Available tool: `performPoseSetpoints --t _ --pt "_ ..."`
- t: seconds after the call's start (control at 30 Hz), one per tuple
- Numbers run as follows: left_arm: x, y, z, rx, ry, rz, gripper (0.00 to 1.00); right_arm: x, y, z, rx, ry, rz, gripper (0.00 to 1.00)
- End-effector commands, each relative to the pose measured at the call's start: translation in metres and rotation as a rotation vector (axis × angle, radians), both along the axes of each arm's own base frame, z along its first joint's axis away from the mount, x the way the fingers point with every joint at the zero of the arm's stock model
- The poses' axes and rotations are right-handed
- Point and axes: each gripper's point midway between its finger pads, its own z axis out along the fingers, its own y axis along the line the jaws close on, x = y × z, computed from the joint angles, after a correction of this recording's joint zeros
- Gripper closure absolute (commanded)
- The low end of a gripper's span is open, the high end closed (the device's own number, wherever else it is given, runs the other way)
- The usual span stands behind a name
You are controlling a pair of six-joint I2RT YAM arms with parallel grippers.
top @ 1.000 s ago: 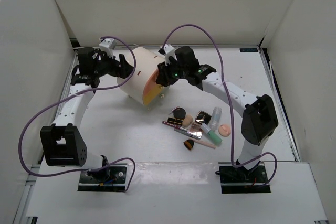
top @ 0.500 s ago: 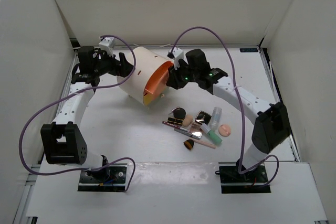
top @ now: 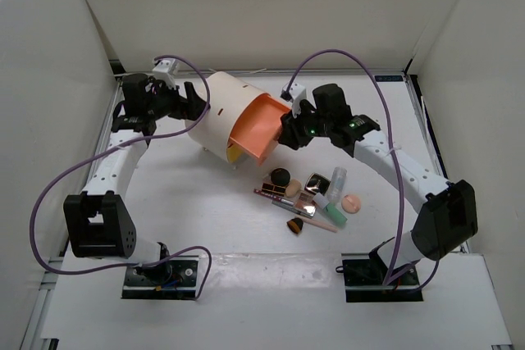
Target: Organize the makeup
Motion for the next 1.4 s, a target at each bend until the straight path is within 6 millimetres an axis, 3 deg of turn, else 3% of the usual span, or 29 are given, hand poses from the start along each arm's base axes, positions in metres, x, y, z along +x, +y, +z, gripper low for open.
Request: performPoseSetpoints --t 0.0,0.03,0.13,0.17,0.27,0.33,0.5,0.53,0.63,0.67,0.7,0.73,0.77,0.8,0.93,1.07,1.37 --pt "-0.011 0.005 -0.016 0.017 0.065 0.04 0.02 0.004 -0.002 0.018 0.019 -0.066 0.016 0.54" --pt "-0.01 0.006 -0.013 0.017 0.063 0.05 0.02 0.003 -0.002 0.019 0.019 -0.065 0.018 0.51" --pt "-0.012 0.011 0.001 0.019 0.049 0.086 0.02 0.004 -0.007 0.017 -0.004 -0.051 -0.016 0.09" --pt "-0.013 0.013 0.01 0.014 0.033 0.101 0.02 0.0 -0.009 0.016 -0.013 -0.025 -0.025 0.01" --pt "-0.022 0.027 0.025 -0.003 0.043 0.227 0.02 -0.007 -0.018 0.015 -0.015 -0.002 -0.066 0.01" --pt "-0.026 0.043 0.034 -0.021 0.047 0.352 0.02 -0.019 -0.026 0.002 -0.021 0.04 -0.098 0.01" --pt "-0.063 0.08 0.059 -0.063 0.045 0.621 0.02 -0.055 -0.065 -0.019 -0.086 0.097 -0.21 0.02" --pt "-0.071 0.08 0.064 -0.103 0.05 0.644 0.02 -0.065 -0.072 -0.031 -0.112 0.13 -0.217 0.04" --pt "-0.092 0.074 0.043 -0.153 0.135 0.662 0.02 -0.09 -0.085 -0.053 -0.128 0.232 -0.291 0.11" --pt "-0.103 0.064 0.019 -0.137 0.206 0.625 0.02 -0.097 -0.085 -0.06 -0.142 0.25 -0.295 0.14" --pt "-0.109 0.065 0.007 -0.115 0.237 0.635 0.02 -0.103 -0.086 -0.064 -0.139 0.276 -0.31 0.19" --pt "-0.118 0.065 -0.001 -0.099 0.264 0.643 0.02 -0.117 -0.088 -0.076 -0.152 0.325 -0.315 0.2" --pt "-0.123 0.077 -0.01 -0.049 0.277 0.71 0.02 -0.126 -0.085 -0.079 -0.159 0.332 -0.293 0.2" --pt "-0.137 0.081 -0.029 -0.004 0.347 0.733 0.02 -0.133 -0.084 -0.085 -0.176 0.34 -0.281 0.2" --pt "-0.162 0.088 -0.033 0.002 0.366 0.775 0.02 -0.15 -0.076 -0.103 -0.22 0.329 -0.274 0.25" --pt "-0.169 0.072 -0.029 -0.046 0.37 0.69 0.02 -0.14 -0.072 -0.112 -0.186 0.303 -0.429 0.32" --pt "-0.175 0.058 -0.024 -0.071 0.36 0.601 0.02 -0.112 -0.064 -0.125 -0.068 0.244 -0.764 0.36"
